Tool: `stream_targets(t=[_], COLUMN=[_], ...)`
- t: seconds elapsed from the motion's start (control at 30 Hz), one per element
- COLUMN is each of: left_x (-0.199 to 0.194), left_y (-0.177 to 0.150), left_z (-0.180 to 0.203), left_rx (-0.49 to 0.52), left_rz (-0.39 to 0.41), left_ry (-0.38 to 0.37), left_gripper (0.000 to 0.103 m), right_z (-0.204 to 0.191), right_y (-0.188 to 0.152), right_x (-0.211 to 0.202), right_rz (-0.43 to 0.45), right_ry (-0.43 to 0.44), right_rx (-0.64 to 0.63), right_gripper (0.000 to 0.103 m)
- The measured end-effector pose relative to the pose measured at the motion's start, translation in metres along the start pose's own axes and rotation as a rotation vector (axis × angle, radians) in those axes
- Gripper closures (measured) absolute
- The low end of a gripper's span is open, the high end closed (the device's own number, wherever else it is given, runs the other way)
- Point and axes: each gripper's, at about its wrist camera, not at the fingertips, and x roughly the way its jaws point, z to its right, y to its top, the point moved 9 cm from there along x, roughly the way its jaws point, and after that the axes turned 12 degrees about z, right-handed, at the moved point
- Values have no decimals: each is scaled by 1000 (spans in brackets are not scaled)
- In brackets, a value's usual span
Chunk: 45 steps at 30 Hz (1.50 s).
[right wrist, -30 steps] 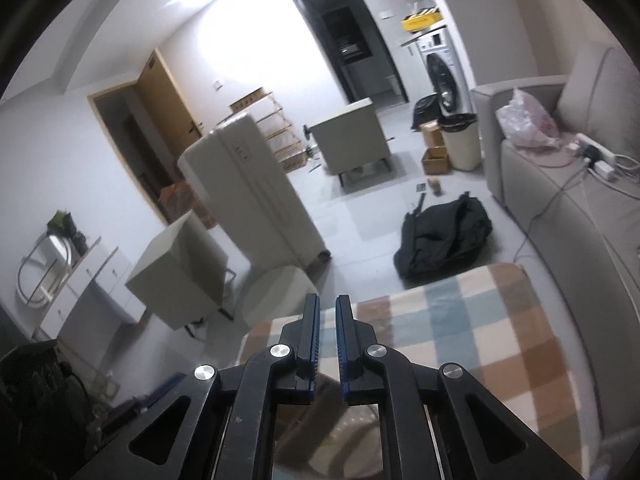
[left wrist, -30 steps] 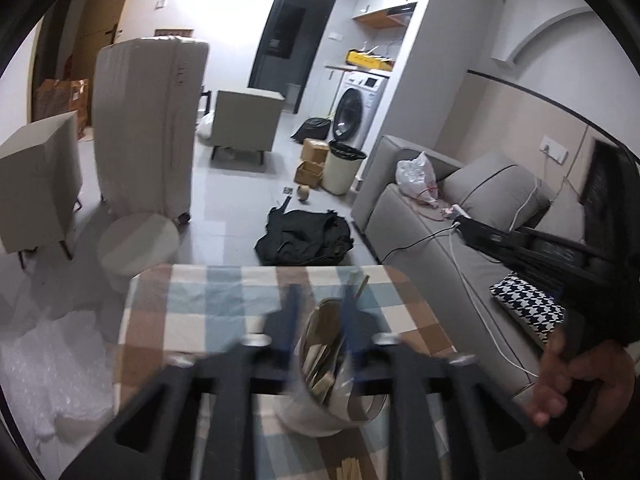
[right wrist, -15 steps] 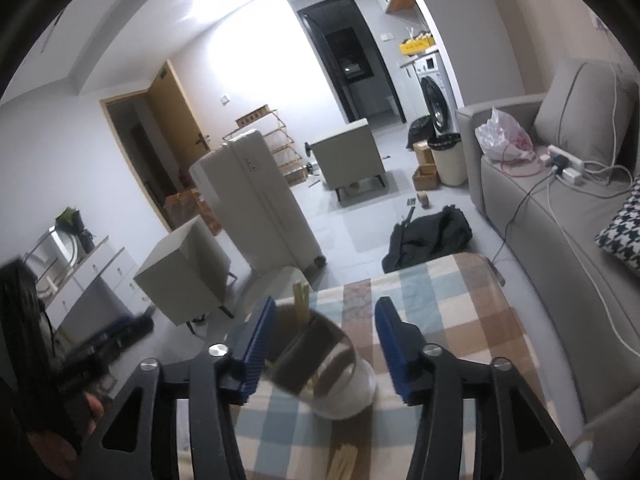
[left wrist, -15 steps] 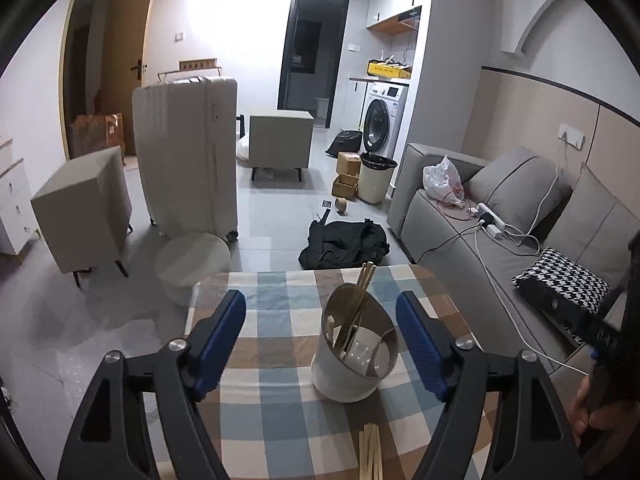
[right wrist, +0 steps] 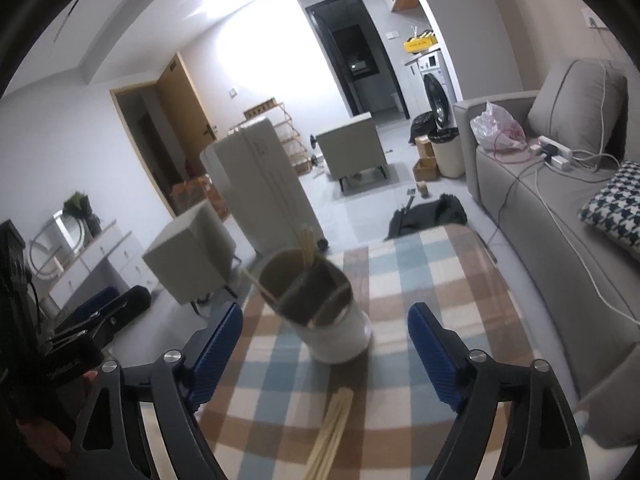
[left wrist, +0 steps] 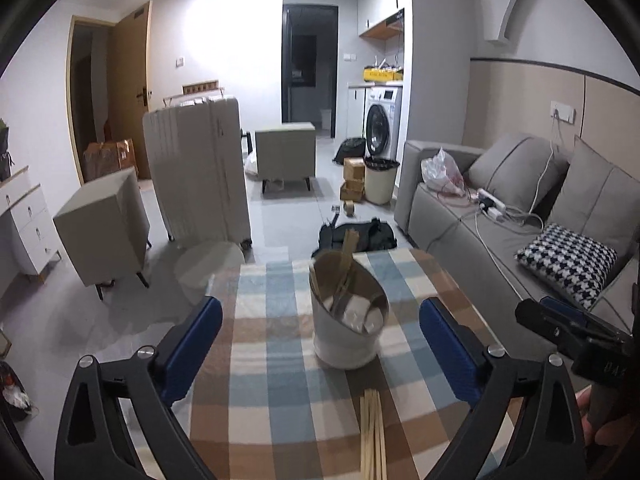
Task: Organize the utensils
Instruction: 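Open both tools to release the chopsticks into the holder, then lower both open tools toward the remaining chopstick bundle on the cloth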
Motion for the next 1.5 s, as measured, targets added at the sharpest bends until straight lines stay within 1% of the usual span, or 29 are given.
stream_targets(t=[0.07, 0.13, 0.27, 0.33, 0.4, 0.47, 0.5, 0.57, 0.6, 0.63, 0.7, 0.73, 0.8, 0.83, 0.87, 0.93, 1.0, 1.1, 1.13, 1.2, 1.23, 1.3, 1.4, 1.5], left_x=[-1, -1, 6, 8, 12, 21, 26, 33, 37, 38, 45, 45, 50, 52, 54, 60, 64, 70, 71, 74, 76, 78, 79, 80], left_y=[-11, -24, -53, -73, -89, -111, -120, -132, -136, -139, -149, -153, -160, -162, -165, -169, -170, -175, -177, -181, -182, -183, -184, -187], left_z=[-1, -4, -7, -9, -12, -19, -22, -30, -34, -35, -37, -37, -40, -42, -44, -51, -57, -66, -70, -74, -75, -78, -84, -95], left_rx=[-18, -47, -53, -67, -85, -149, -174, -192, -209, -222, -227, -225, -224, -226, -232, -253, -264, -300, -309, -316, -318, -333, -374, -410], left_rz=[-18, -45, -89, -127, -168, -255, -294, -328, -347, -362, -400, -409, -435, -448, -460, -478, -490, -524, -539, -560, -577, -585, -600, -619], left_ry=[4, -3, -4, -8, -2, -8, -9, 22, 26, 22, 27, 27, 32, 36, 41, 46, 57, 79, 96, 111, 113, 115, 120, 149], left_gripper=[6, 6, 6, 6, 6, 6, 6, 6, 6, 6, 6, 6, 6, 6, 6, 6, 6, 6, 6, 6, 6, 6, 6, 6], right_z=[3, 7, 17, 20, 24, 26, 26, 26, 26, 25, 26, 26, 28, 28, 27, 25, 26, 26, 26, 25, 25, 24, 25, 23], right_y=[-12, -23, -51, -69, -87, -105, -115, -131, -138, -146, -159, -165, -175, -180, -185, -194, -200, -207, -210, -213, -214, -217, -226, -224], right_x=[-2, -5, -6, -2, 6, 15, 20, 28, 31, 36, 41, 44, 50, 53, 57, 65, 73, 88, 94, 106, 112, 124, 134, 133], right_rz=[-18, -30, -58, -104, -170, -252, -301, -359, -384, -420, -468, -491, -534, -555, -574, -611, -638, -671, -688, -717, -726, -748, -798, -789], right_ry=[-11, -29, -74, -83, -103, -103, -96, -104, -105, -97, -95, -101, -112, -112, -106, -104, -125, -146, -155, -158, -159, -170, -199, -230], right_rx=[-7, -18, -82, -101, -110, -109, -108, -123, -126, -120, -114, -116, -122, -121, -117, -121, -139, -147, -153, -164, -169, -178, -212, -226], right_gripper=[14, 5, 4, 4, 4, 4, 6, 14, 23, 27, 29, 33, 35, 38, 41, 50, 52, 60, 66, 73, 73, 73, 80, 80])
